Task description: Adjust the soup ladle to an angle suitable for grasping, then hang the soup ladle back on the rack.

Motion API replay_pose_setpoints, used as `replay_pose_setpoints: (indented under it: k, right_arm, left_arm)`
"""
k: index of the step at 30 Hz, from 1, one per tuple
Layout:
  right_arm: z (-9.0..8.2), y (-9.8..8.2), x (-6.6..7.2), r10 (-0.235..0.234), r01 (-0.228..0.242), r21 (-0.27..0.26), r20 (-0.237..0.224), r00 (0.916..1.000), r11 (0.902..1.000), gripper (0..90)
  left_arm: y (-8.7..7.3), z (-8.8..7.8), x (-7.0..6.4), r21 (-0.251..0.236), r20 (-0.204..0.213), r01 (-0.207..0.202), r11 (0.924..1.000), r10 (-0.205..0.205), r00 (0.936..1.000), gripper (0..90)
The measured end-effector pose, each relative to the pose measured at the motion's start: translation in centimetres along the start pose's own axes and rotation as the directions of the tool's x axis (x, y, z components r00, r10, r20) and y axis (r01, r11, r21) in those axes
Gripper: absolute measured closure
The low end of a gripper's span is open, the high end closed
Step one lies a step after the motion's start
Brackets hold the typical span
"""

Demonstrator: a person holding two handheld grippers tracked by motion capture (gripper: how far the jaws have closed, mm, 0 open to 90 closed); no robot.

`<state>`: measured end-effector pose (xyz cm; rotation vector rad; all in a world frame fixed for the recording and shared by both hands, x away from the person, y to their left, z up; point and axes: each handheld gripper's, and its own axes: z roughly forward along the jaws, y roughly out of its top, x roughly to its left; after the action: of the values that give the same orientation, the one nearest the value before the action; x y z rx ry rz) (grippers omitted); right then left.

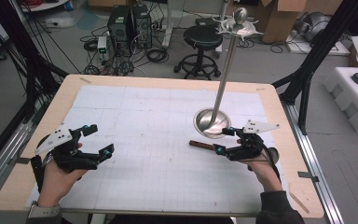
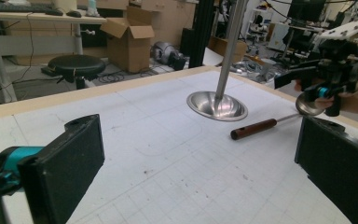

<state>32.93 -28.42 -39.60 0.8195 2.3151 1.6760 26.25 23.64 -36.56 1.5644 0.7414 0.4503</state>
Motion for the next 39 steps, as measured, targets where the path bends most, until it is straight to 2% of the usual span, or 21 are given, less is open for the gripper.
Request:
replay_pose_setpoints:
  k: [1, 2, 11, 13, 14, 17, 18, 20, 22, 26, 28, 29, 30, 31, 32, 33, 34, 35, 36, 37, 39]
  right_arm:
    - [-0.5, 0.3, 0.1, 0.005, -0.005, -0.038, 0.003, 1.0000, 0.9993, 10.1]
    - [-0.8, 0.5, 0.2, -0.010, 0.010, -0.043, 0.004, 0.9999, 0.9990, 10.0]
    - [-2.0, 1.1, 0.2, -0.063, 0.063, -0.022, 0.021, 0.9978, 0.9977, 8.6]
    - [-2.2, 1.3, 0.1, -0.094, 0.093, 0.013, 0.030, 0.9952, 0.9956, 8.6]
    - [-2.5, 1.7, 0.0, -0.118, 0.116, 0.057, 0.022, 0.9928, 0.9915, 8.6]
    - [-2.8, 2.2, -0.1, -0.140, 0.139, 0.081, 0.012, 0.9901, 0.9870, 8.6]
    - [-3.4, 2.6, -0.5, -0.160, 0.161, 0.093, -0.013, 0.9870, 0.9827, 8.6]
    - [-3.7, 2.6, -0.8, -0.155, 0.157, 0.089, -0.023, 0.9876, 0.9837, 8.6]
    - [-4.6, 2.6, -1.8, -0.122, 0.124, 0.066, -0.035, 0.9920, 0.9901, 8.6]
    - [-5.5, 2.7, -2.7, -0.119, 0.121, 0.111, -0.022, 0.9926, 0.9865, 8.6]
    - [-5.8, 2.9, -3.1, -0.140, 0.142, 0.149, -0.022, 0.9899, 0.9785, 8.6]
    - [-5.8, 2.9, -3.1, -0.140, 0.142, 0.149, -0.022, 0.9899, 0.9785, 8.6]
    - [-6.0, 3.2, -3.4, -0.149, 0.152, 0.178, -0.033, 0.9883, 0.9722, 8.6]
    - [-6.0, 3.2, -3.4, -0.149, 0.152, 0.178, -0.033, 0.9883, 0.9722, 8.6]
    - [-6.3, 3.7, -3.8, -0.157, 0.160, 0.225, -0.034, 0.9871, 0.9612, 8.6]
    - [-6.3, 3.7, -3.8, -0.157, 0.160, 0.225, -0.034, 0.9871, 0.9612, 8.6]
    - [-6.3, 3.9, -4.0, -0.163, 0.166, 0.245, -0.032, 0.9861, 0.9552, 8.6]
    - [-6.4, 4.1, -4.2, -0.171, 0.174, 0.270, -0.037, 0.9847, 0.9471, 8.6]
    - [-6.4, 4.4, -4.5, -0.199, 0.196, 0.327, -0.022, 0.9797, 0.9245, 8.6]
    - [-6.4, 4.4, -4.5, -0.199, 0.196, 0.327, -0.022, 0.9797, 0.9245, 8.6]
    - [-6.3, 4.7, -4.9, -0.208, 0.203, 0.379, -0.028, 0.9777, 0.9028, 8.7]
  left_arm:
    - [0.0, 0.0, 0.0, 0.003, -0.002, -0.002, 1.0000, 0.002, 1.0000, 1.8]
    - [0.0, 0.0, 0.0, 0.005, 0.001, -0.003, 1.0000, 0.003, 1.0000, 1.9]
    - [-0.1, 0.1, 0.1, 0.006, 0.007, 0.002, 1.0000, -0.002, 1.0000, 1.8]
    - [-0.1, 0.1, 0.1, 0.005, 0.004, 0.003, 1.0000, -0.003, 1.0000, 1.9]
    - [0.0, 0.0, 0.1, 0.005, 0.006, 0.004, 1.0000, -0.004, 1.0000, 1.9]
    - [0.1, -0.1, 0.0, -0.002, 0.004, 0.002, 1.0000, -0.002, 1.0000, 1.9]
    - [0.1, -0.1, 0.0, -0.002, 0.005, 0.000, 1.0000, 0.000, 1.0000, 1.9]
    - [0.2, -0.1, 0.0, -0.005, 0.005, 0.000, 1.0000, 0.000, 1.0000, 1.9]
    - [0.3, -0.2, 0.0, -0.007, 0.007, 0.001, 1.0000, -0.001, 1.0000, 1.9]
    - [0.2, -0.2, 0.1, -0.008, 0.005, 0.006, 0.9999, -0.006, 1.0000, 1.8]
    - [0.1, -0.1, 0.1, -0.005, 0.007, 0.009, 0.9999, -0.009, 0.9999, 1.9]
    - [0.1, -0.1, 0.1, -0.002, 0.008, 0.007, 1.0000, -0.007, 0.9999, 1.9]
    - [0.1, -0.1, 0.1, -0.001, 0.007, 0.005, 1.0000, -0.005, 1.0000, 1.8]
    - [0.1, -0.1, 0.1, 0.000, 0.008, 0.007, 1.0000, -0.007, 0.9999, 1.8]
    - [0.0, -0.1, 0.2, 0.000, 0.006, 0.009, 1.0000, -0.009, 0.9999, 1.9]
    - [0.0, -0.1, 0.2, 0.000, 0.006, 0.009, 1.0000, -0.009, 0.9999, 1.9]
    - [0.0, -0.1, 0.2, 0.000, 0.006, 0.010, 0.9999, -0.010, 0.9999, 1.9]
    - [0.0, -0.1, 0.2, 0.000, 0.006, 0.011, 0.9999, -0.011, 0.9999, 1.9]
    - [0.0, -0.1, 0.2, 0.000, 0.004, 0.012, 0.9999, -0.012, 0.9999, 1.9]
    - [0.0, -0.1, 0.2, 0.001, 0.006, 0.013, 0.9999, -0.013, 0.9999, 1.9]
    - [0.0, -0.1, 0.2, -0.001, 0.013, 0.021, 0.9998, -0.021, 0.9997, 1.9]
